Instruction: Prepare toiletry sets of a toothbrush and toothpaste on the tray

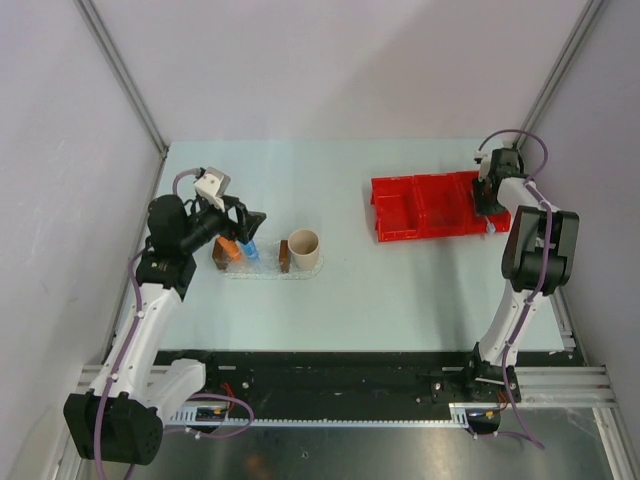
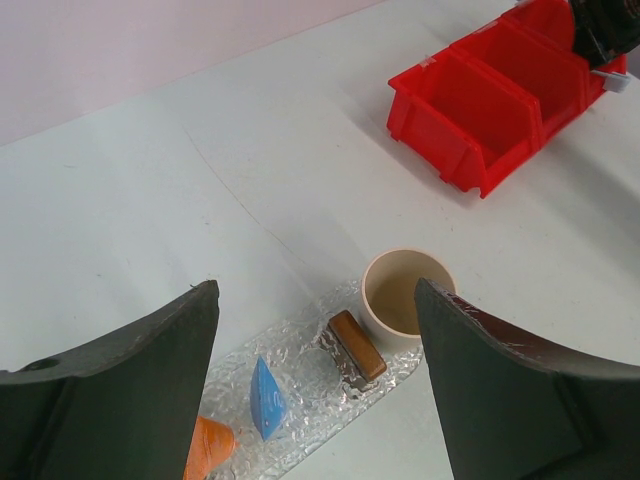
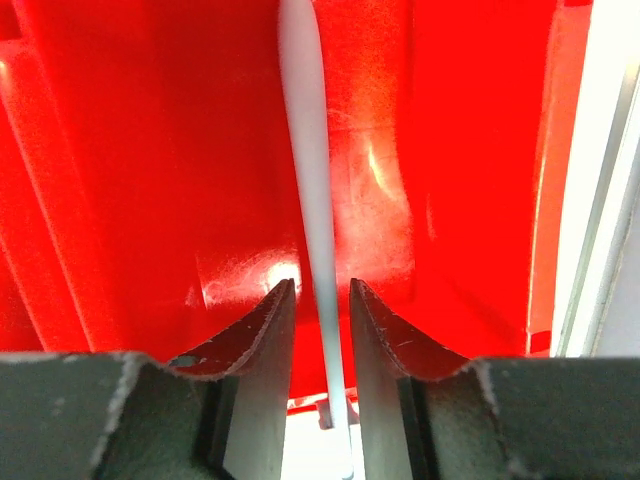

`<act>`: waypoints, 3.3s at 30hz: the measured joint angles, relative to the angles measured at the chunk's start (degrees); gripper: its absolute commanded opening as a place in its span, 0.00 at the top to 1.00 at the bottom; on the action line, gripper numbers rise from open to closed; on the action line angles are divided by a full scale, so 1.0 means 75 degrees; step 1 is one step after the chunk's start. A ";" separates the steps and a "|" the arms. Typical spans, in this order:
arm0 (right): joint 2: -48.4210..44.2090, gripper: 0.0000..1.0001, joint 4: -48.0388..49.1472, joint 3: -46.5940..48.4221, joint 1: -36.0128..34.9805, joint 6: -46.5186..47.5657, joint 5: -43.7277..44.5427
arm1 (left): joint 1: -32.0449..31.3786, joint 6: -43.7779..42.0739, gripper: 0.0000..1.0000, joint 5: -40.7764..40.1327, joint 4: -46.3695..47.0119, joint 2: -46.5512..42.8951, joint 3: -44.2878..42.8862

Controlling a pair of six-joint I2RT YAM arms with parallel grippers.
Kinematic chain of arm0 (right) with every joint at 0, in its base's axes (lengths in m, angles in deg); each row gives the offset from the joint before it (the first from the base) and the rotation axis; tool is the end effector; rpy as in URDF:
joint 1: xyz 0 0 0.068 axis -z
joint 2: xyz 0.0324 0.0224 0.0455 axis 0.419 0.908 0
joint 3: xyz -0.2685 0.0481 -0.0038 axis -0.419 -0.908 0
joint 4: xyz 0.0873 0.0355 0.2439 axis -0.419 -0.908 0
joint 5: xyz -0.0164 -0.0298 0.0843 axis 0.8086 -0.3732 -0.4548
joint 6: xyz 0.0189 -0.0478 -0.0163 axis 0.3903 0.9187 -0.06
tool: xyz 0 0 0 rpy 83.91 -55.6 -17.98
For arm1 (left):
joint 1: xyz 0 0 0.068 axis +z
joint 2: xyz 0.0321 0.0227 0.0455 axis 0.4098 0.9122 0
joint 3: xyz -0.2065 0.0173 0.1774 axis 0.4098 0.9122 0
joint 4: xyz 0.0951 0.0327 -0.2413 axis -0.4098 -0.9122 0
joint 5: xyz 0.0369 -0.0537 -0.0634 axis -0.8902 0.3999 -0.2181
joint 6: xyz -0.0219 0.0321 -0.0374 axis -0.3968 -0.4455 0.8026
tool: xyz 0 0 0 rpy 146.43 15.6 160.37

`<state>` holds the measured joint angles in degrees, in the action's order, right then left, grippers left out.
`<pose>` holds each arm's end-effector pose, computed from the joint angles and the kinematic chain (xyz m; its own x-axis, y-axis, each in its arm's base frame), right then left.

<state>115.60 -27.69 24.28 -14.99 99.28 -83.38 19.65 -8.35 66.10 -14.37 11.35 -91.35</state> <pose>0.4275 -0.0755 0.1923 -0.8397 -0.1419 -0.5242 -0.0430 0.9796 -0.1963 0.2137 -0.0356 0.3349 -0.1729 0.0586 -0.9832 0.5861 0.8083 -0.0549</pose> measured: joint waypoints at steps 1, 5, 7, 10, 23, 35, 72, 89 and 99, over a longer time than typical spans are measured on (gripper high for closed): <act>0.0026 0.68 -0.0003 0.0000 0.0000 0.0003 0.0000 | 0.0000 0.0000 0.17 -0.0003 0.0000 0.0000 0.0000; 0.0125 0.72 -0.0009 0.0000 0.0000 0.0012 -0.0006 | 0.0000 0.0000 0.17 -0.0017 0.0000 0.0000 0.0000; 0.0134 0.75 -0.0017 0.0000 0.0000 0.0012 -0.0012 | 0.0000 -0.0003 0.17 -0.0023 0.0000 0.0000 0.0000; 0.0134 0.81 -0.0015 0.0015 0.0000 0.0017 -0.0023 | 0.0000 0.0000 0.17 -0.0023 0.0000 0.0000 0.0000; 0.0114 0.90 -0.0303 0.0271 0.0026 0.0017 -0.0082 | 0.0000 0.0000 0.16 -0.0026 0.0000 0.0000 0.0000; -0.0866 0.97 -0.0991 0.0297 0.0134 0.0052 -0.0338 | 0.0000 -0.0006 0.16 0.0111 -0.0058 0.0000 -0.0044; -0.2667 1.00 -0.5572 0.2457 -0.4223 0.1635 -0.5170 | -0.5514 -0.6356 0.15 -0.3383 -0.1629 0.1239 -0.1886; -0.2454 1.00 -0.6132 0.2518 -0.4739 0.1853 -0.6438 | -0.5933 -0.7417 0.25 -0.3882 -0.1632 0.2282 -0.2098; -0.2454 1.00 -0.6193 0.2541 -0.4785 0.1883 -0.6642 | -0.5939 -0.7606 0.51 -0.3975 -0.1513 0.2521 -0.2098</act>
<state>97.20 -74.14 43.34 -50.88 113.40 -133.19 -24.89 -65.40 36.28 -25.72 30.26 -107.09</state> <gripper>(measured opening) 0.141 0.566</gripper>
